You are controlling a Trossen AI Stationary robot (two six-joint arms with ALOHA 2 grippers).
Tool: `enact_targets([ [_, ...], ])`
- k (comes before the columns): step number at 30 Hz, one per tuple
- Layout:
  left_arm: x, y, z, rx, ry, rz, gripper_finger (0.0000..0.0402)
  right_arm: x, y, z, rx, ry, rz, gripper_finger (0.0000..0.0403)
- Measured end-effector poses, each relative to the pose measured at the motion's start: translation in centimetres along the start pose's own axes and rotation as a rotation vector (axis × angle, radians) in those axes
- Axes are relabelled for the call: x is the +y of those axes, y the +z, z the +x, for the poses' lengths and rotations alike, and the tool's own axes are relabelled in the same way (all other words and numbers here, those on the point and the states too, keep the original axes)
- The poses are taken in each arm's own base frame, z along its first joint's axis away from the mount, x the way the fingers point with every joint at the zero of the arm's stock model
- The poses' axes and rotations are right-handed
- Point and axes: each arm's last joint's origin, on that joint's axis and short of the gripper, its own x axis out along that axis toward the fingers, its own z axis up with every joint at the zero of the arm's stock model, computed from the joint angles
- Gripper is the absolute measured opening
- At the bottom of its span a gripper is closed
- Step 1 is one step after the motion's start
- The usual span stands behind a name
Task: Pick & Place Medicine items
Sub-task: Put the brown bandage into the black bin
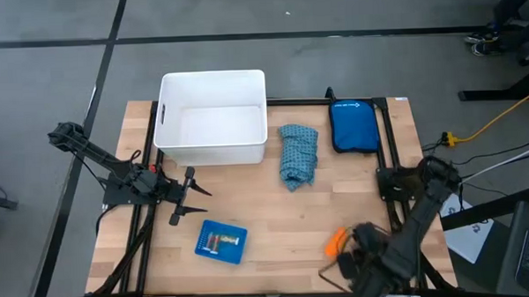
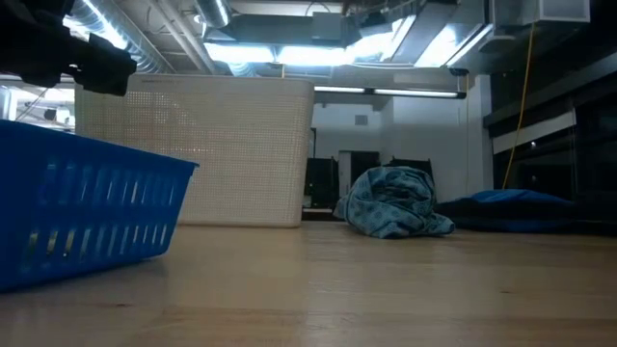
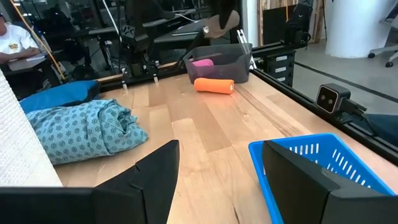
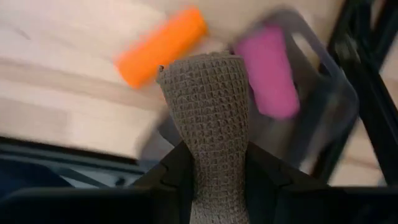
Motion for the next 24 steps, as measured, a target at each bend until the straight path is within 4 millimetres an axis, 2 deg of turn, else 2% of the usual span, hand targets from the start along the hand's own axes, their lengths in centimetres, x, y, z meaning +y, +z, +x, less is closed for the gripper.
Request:
enact_targets([
  [3, 0.0, 0.0, 0.0, -0.001, 0.0, 0.004, 0.0226, 0.0, -1.4, 1.2, 0.014, -0.063, -0.022, 0.0103],
  [10, 0.0, 0.0, 0.0, -0.003, 0.001, 0.013, 0.0226, 0.9, -2.8, 4.6, -0.064, -0.145, -0.089, 0.0104],
  [16, 0.0, 0.0, 0.0, -0.004, 0.001, 0.021, 0.0226, 0.3, -2.5, 7.9, -0.042, -0.3, -0.163, 0.0104],
  [24, 0.0, 0.0, 0.0, -0.005, 0.001, 0.021, 0.0226, 0.0, -1.4, 10.1, -0.046, -0.318, -0.253, 0.0104],
])
